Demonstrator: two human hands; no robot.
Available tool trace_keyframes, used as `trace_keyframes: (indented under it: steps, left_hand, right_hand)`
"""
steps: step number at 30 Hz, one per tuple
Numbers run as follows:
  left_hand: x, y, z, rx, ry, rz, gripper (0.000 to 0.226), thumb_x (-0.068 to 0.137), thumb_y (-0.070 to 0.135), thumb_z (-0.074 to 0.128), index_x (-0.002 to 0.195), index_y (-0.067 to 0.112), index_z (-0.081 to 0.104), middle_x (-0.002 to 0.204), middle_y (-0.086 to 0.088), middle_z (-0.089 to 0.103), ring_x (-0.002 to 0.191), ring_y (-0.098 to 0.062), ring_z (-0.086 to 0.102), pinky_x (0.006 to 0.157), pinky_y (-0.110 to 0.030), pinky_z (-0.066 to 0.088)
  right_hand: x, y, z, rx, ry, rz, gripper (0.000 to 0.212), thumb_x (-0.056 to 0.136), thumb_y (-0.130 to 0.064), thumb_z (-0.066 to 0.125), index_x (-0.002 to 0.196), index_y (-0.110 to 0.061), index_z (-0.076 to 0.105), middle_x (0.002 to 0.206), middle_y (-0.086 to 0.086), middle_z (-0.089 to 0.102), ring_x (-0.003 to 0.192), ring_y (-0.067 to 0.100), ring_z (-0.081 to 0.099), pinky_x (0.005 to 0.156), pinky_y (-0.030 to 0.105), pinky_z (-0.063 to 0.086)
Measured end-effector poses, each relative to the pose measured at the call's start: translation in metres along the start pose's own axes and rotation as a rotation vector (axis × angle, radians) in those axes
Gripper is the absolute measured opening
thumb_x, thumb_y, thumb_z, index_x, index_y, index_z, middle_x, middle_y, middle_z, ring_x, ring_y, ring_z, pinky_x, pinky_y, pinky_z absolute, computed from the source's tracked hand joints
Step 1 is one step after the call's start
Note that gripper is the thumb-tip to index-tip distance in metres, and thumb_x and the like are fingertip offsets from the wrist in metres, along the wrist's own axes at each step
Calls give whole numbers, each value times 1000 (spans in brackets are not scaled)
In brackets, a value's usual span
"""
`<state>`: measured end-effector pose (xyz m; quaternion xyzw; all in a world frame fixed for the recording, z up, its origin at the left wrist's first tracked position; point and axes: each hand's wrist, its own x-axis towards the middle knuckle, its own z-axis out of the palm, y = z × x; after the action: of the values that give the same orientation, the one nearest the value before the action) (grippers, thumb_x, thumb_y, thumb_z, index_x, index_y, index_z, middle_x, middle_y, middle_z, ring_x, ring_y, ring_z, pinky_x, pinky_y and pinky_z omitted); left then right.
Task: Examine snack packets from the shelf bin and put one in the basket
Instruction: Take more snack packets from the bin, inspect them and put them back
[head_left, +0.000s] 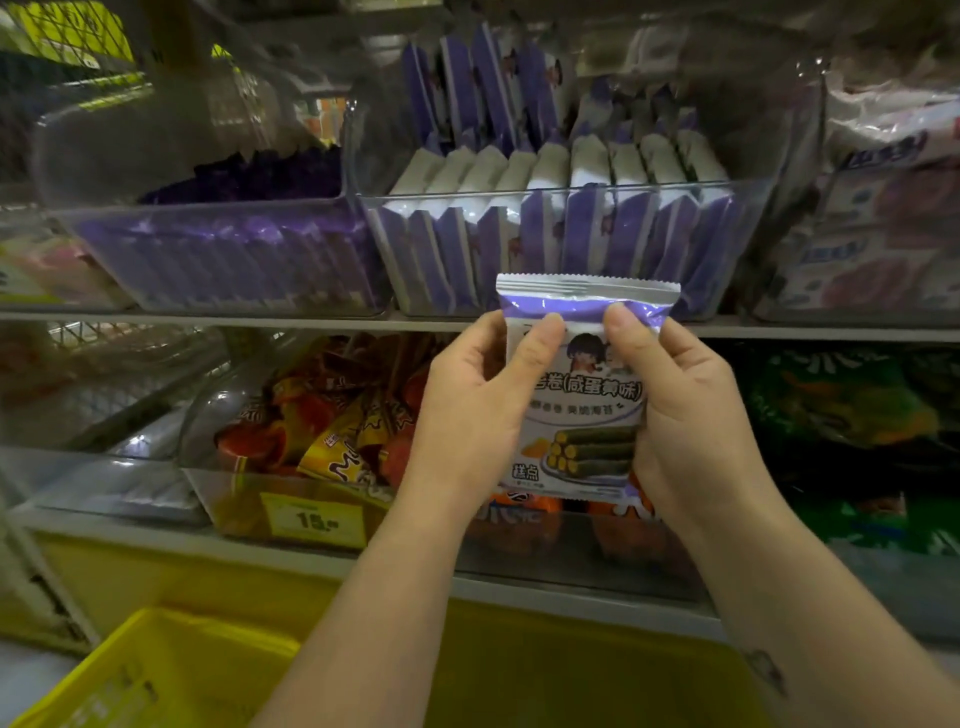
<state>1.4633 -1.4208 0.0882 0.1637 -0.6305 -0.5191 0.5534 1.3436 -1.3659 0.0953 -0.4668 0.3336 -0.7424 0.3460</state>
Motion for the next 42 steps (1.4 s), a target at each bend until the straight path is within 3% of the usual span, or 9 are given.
trace_keyframes:
  steps: [5,11,16,25,28,32,37,39,42]
  left_hand:
    - [3,4,-1,-117,-4,-69,21,83,19,64,101,15,73,104,-14,74,98,-29,70,88,-43,55]
    - [0,10,-7,-165,35,-170,22,89,21,62,103,7,72,102,-19,73,93,-31,69,90,-48,53]
    - [-4,12,-15,-167,-9,-161,28,81,29,59,95,11,75,94,-13,76,84,-20,72,74,-32,60]
    - [-10,16,-20,-289,-28,-160,27,86,26,54,96,17,77,97,-10,76,88,-19,73,72,-31,59]
    - [-8,17,-18,-367,54,-142,24,85,23,55,91,19,78,92,-11,76,83,-19,74,65,-30,59]
    - [-6,20,-20,-410,93,-146,24,84,25,56,89,21,80,94,-10,76,84,-19,74,65,-32,59]
    - [-9,21,-34,-286,-48,-263,34,85,34,60,114,21,70,113,-11,72,103,-26,70,76,-43,61]
    - [-11,23,-39,-227,-176,-332,50,81,31,67,129,22,59,123,-11,68,109,-28,67,75,-40,60]
    - [-15,23,-40,-158,-281,-377,61,70,23,75,129,25,60,121,-5,69,107,-22,68,75,-29,58]
  right_hand:
    - [2,-2,-2,11,31,-7,14,77,-25,67,85,-19,76,90,12,76,82,25,74,68,34,58]
    - [-1,-8,-5,100,-48,138,23,76,-22,64,93,-11,75,91,16,75,81,25,74,63,30,58]
    - [0,-13,-11,122,-129,256,37,83,-30,55,101,-5,74,103,20,73,96,31,71,73,36,60]
    - [-1,-9,-15,76,-237,270,42,89,-38,47,109,-11,72,112,16,71,107,30,67,87,45,56]
    - [-2,-8,-23,-152,-393,279,38,89,-44,54,117,-23,68,118,7,70,110,25,66,88,45,52]
    - [-8,-8,-31,-202,-628,521,40,81,-32,65,119,-20,65,120,11,69,111,28,66,92,43,55]
    - [-9,-11,-29,-122,-521,527,31,85,-26,62,112,-10,67,112,17,71,101,26,70,86,37,58]
    - [-7,-17,-26,-45,-439,478,30,83,-23,57,108,-11,70,108,16,72,97,25,71,80,33,59]
    - [-6,-24,-20,16,-343,382,36,83,-23,54,115,-10,65,109,14,73,98,23,71,79,32,60]
